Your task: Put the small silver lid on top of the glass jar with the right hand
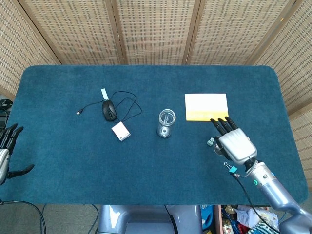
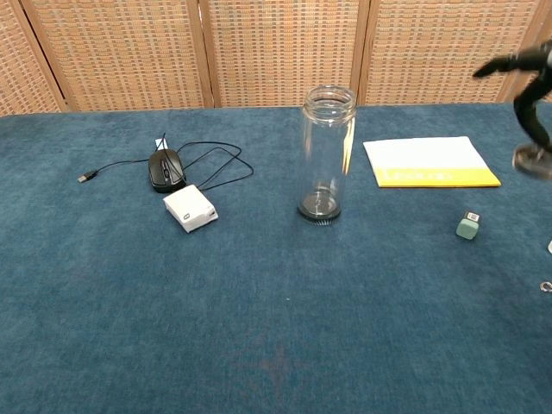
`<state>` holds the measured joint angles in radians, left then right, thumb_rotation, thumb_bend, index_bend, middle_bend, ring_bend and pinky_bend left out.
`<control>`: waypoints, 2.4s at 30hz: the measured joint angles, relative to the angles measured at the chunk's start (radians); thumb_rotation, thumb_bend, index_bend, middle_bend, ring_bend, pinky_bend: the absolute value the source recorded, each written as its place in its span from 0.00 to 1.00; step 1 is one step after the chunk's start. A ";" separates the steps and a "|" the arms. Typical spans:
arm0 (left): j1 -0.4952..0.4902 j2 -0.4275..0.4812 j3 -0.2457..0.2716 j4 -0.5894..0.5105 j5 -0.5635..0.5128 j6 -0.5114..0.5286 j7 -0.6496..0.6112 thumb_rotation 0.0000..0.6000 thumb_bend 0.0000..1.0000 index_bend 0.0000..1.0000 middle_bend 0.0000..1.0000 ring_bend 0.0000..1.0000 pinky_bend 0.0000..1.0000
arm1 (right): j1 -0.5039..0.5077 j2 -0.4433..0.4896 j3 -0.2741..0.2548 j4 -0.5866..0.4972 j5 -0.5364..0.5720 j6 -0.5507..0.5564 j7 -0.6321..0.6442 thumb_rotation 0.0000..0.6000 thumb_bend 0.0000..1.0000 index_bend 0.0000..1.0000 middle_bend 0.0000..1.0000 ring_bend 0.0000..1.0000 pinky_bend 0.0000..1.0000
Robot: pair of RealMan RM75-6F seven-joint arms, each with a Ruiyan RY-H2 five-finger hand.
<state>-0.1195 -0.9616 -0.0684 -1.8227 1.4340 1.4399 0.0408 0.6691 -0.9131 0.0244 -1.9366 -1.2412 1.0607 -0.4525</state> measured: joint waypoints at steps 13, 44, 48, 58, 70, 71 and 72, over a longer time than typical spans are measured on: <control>-0.005 0.006 -0.010 0.004 -0.016 -0.005 -0.018 1.00 0.11 0.00 0.00 0.00 0.00 | 0.190 0.001 0.243 0.005 0.326 -0.081 0.051 1.00 0.59 0.71 0.05 0.00 0.00; -0.028 0.008 -0.025 0.047 -0.081 -0.066 -0.057 1.00 0.11 0.00 0.00 0.00 0.00 | 0.529 -0.393 0.274 0.172 0.749 -0.001 -0.283 1.00 0.59 0.71 0.06 0.00 0.00; -0.033 0.003 -0.025 0.049 -0.087 -0.074 -0.048 1.00 0.11 0.00 0.00 0.00 0.00 | 0.533 -0.395 0.275 0.174 0.754 -0.002 -0.281 1.00 0.59 0.71 0.06 0.00 0.00; -0.033 0.004 -0.027 0.050 -0.091 -0.073 -0.051 1.00 0.11 0.00 0.00 0.00 0.00 | 0.530 -0.403 0.261 0.192 0.758 0.010 -0.283 1.00 0.59 0.71 0.06 0.00 0.00; -0.036 0.003 -0.028 0.053 -0.094 -0.078 -0.054 1.00 0.11 0.00 0.00 0.00 0.00 | 0.529 -0.433 0.252 0.208 0.761 0.025 -0.287 1.00 0.59 0.71 0.06 0.00 0.00; -0.037 0.003 -0.028 0.054 -0.094 -0.079 -0.055 1.00 0.11 0.00 0.00 0.00 0.00 | 0.529 -0.437 0.252 0.210 0.761 0.028 -0.287 1.00 0.59 0.71 0.06 0.00 0.00; -0.037 0.003 -0.028 0.054 -0.094 -0.081 -0.057 1.00 0.11 0.00 0.00 0.00 0.00 | 0.528 -0.444 0.252 0.215 0.760 0.032 -0.287 1.00 0.59 0.71 0.06 0.00 0.00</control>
<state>-0.1568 -0.9582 -0.0962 -1.7687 1.3401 1.3592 -0.0165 1.1974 -1.3567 0.2765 -1.7214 -0.4808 1.0930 -0.7393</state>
